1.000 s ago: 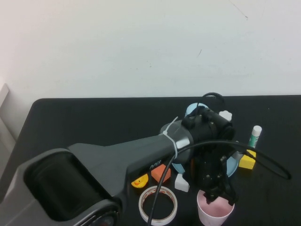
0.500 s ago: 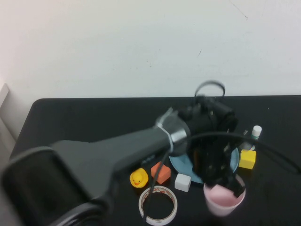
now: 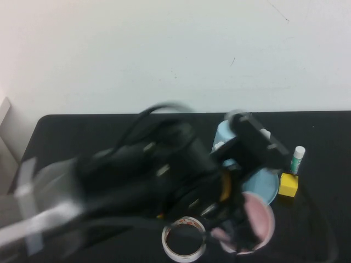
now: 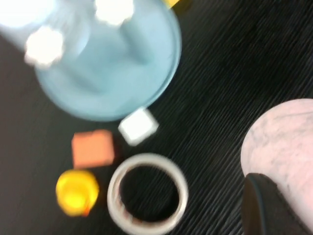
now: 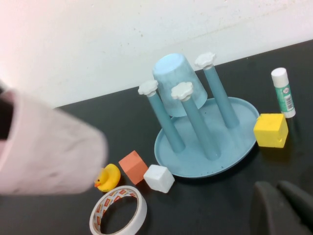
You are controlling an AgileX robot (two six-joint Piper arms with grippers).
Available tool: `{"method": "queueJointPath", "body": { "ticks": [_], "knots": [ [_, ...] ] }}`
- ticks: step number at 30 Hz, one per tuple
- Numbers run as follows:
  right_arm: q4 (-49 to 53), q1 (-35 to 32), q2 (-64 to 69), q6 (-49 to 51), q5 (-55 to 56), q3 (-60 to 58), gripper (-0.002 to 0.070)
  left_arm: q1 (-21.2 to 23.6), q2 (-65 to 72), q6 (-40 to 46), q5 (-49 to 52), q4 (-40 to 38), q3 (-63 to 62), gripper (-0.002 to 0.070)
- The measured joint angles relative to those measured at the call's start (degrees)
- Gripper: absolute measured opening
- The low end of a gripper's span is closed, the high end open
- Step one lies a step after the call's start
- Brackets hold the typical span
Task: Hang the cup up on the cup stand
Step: Adjust the cup with two arms
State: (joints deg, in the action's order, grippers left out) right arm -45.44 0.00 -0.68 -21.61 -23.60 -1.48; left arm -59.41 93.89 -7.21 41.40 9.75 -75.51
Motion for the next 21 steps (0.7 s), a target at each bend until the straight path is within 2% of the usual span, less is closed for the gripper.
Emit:
{"method": "queueJointPath", "body": {
  "ticks": [5, 10, 18, 21],
  "knots": [
    [0.0, 0.0, 0.0, 0.0, 0.0, 0.0, -0.0001, 0.0, -10.7, -14.2, -6.5, 10.1, 15.2, 0.0006],
    [-0.2, 0.0, 0.0, 0.0, 0.0, 0.0, -0.0001, 0.0, -20.1, -24.0, -15.4, 17.2, 24.6, 0.0006],
    [-2.0, 0.0, 0.0, 0.0, -1.6, 0.0, -0.0001, 0.0, -32.9, -41.1, -14.1, 34.1, 33.8, 0.0006],
    [-4.1, 0.0, 0.0, -1.9, -2.7, 0.0, -0.0001, 0.0, -37.5, -48.9, -15.5, 44.7, 38.2, 0.0006]
  ]
}}
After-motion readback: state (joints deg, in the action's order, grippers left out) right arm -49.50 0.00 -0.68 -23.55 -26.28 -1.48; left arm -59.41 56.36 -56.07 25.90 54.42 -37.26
